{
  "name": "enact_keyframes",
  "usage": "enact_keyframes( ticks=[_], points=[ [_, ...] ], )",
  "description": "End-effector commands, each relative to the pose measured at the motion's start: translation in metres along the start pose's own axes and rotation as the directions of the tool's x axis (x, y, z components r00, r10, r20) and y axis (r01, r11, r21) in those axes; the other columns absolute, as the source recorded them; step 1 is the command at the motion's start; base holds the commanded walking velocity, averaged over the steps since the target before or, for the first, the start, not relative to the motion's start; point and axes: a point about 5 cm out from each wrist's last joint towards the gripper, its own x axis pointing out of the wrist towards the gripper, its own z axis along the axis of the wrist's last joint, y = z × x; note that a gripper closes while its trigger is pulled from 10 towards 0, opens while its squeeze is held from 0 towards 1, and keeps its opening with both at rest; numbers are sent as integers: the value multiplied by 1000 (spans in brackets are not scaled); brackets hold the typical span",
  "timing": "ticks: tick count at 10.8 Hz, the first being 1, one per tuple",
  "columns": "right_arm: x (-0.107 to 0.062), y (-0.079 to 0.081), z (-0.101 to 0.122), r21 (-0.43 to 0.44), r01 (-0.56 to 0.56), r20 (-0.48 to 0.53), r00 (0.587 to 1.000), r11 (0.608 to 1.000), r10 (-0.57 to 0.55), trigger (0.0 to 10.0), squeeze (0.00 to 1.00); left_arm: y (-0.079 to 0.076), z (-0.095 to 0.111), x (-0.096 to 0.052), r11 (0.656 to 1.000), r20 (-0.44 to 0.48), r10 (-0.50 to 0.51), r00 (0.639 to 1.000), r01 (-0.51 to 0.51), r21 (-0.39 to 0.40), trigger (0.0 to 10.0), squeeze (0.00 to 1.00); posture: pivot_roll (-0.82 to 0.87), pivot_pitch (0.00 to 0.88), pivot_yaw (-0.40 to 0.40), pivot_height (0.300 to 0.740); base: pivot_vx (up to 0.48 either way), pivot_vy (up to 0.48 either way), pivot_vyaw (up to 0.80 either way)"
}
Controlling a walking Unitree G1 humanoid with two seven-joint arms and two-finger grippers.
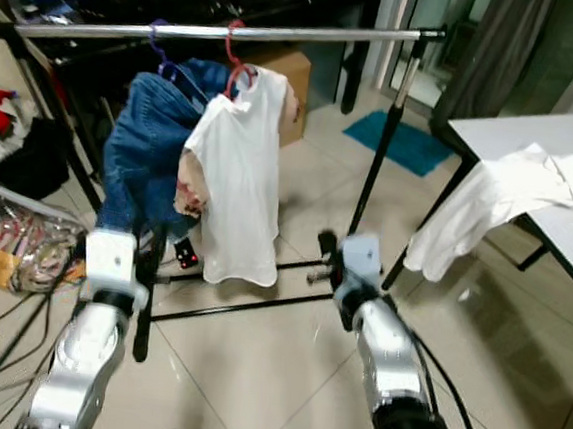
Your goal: Hang hanger
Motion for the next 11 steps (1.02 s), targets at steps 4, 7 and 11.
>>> enact_keyframes(
  ticks=[4,7,11],
  points=[
    [0,1,-7,-51,-3,3,1000,999,3,10000,0,-2,-22,-9,999,-47,-36,998,36,-16,10000,0,17,0,25,740,0,0,0],
    [-2,5,-12,-49,27,9,1000,998,-27,10000,0,-5,-25,-11,998,-37,-62,997,63,20,10000,0,19,0,32,740,0,0,0],
    [0,1,-9,-45,59,31,998,997,-57,10000,0,-8,-25,-8,996,-33,-87,996,88,30,10000,0,-10,0,44,740,0,0,0]
  ],
)
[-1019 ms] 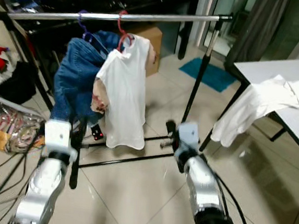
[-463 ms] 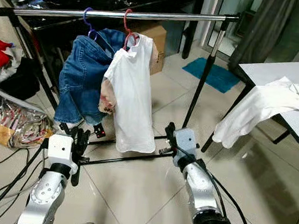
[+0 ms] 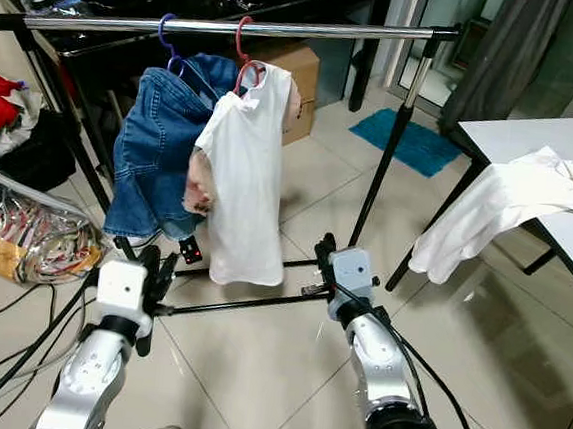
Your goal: Hang hanger
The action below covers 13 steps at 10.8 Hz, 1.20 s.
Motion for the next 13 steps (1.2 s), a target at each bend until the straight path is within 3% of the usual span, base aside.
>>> enact_keyframes(
  ticks=[1,13],
  points=[
    [3,-5,4,-2,21,19,1000,1000,-21,10000,0,-3,1,2,1000,9,-20,1000,20,12,10000,0,-10,0,42,740,0,0,0],
    [15,-9,14,-17,-12,25,1000,1000,12,10000,0,-2,3,2,999,49,48,998,-48,7,10000,0,22,0,-4,740,332,0,0]
  ],
)
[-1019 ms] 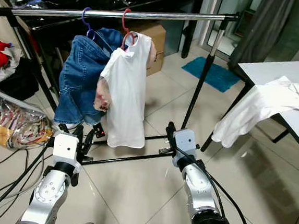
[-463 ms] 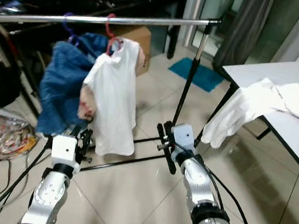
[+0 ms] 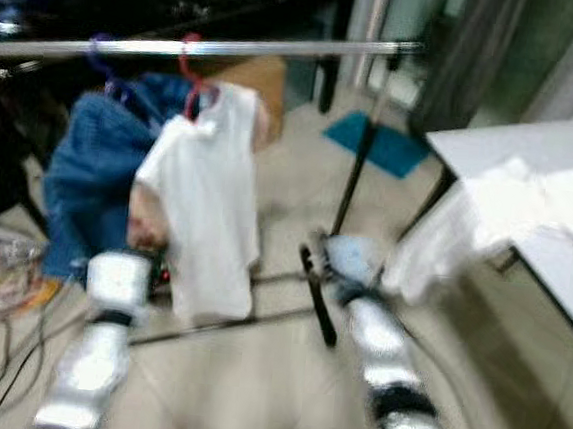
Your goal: Hang hanger
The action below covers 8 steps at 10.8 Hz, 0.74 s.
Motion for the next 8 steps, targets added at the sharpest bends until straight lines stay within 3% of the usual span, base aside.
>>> enact_keyframes(
  ticks=[1,4,8],
  points=[
    [10,11,10,7,-33,45,998,999,33,10000,0,13,-4,-2,999,-12,31,999,-31,28,10000,0,22,0,-4,740,420,0,0],
    [9,10,10,7,-25,46,999,1000,25,10000,0,13,-2,2,999,-3,25,1000,-25,35,10000,0,7,0,0,740,441,0,0],
    [9,11,9,11,-28,45,999,1000,27,10000,0,7,25,10,990,135,-42,990,23,143,10000,0,12,0,0,740,397,0,0]
  ],
)
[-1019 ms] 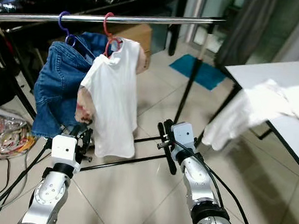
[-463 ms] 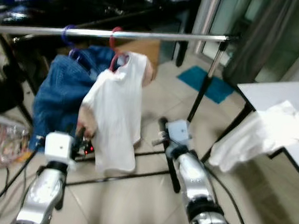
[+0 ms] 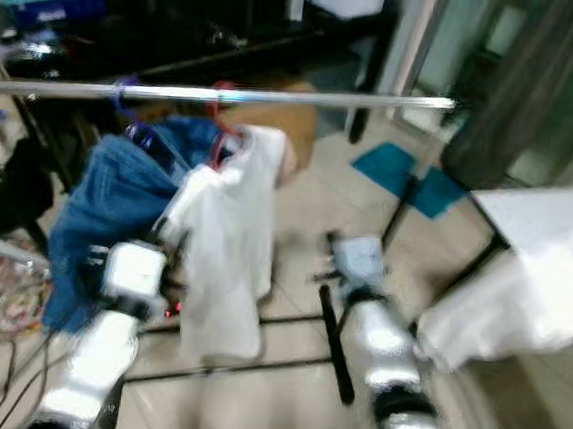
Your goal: Hang hanger
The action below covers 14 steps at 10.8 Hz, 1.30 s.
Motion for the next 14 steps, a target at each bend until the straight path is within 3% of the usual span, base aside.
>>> enact_keyframes(
  ticks=[1,4,9,14],
  points=[
    [-5,-14,0,-18,32,-6,999,999,-32,10000,0,-7,16,5,1000,82,-11,997,10,13,10000,0,18,0,-1,740,0,0,0],
    [-4,-15,0,-16,32,-8,999,999,-32,10000,0,1,25,7,998,121,3,993,-11,66,10000,0,24,0,-1,740,0,0,0],
    [-3,-15,1,-16,26,-8,1000,1000,-26,10000,0,6,24,6,997,102,-11,995,3,75,10000,0,32,0,-6,740,0,0,0],
    [-1,-12,1,-12,19,-9,1000,1000,-19,10000,0,15,22,11,999,67,-52,996,53,-5,10000,0,40,0,-8,740,0,0,0]
  ],
)
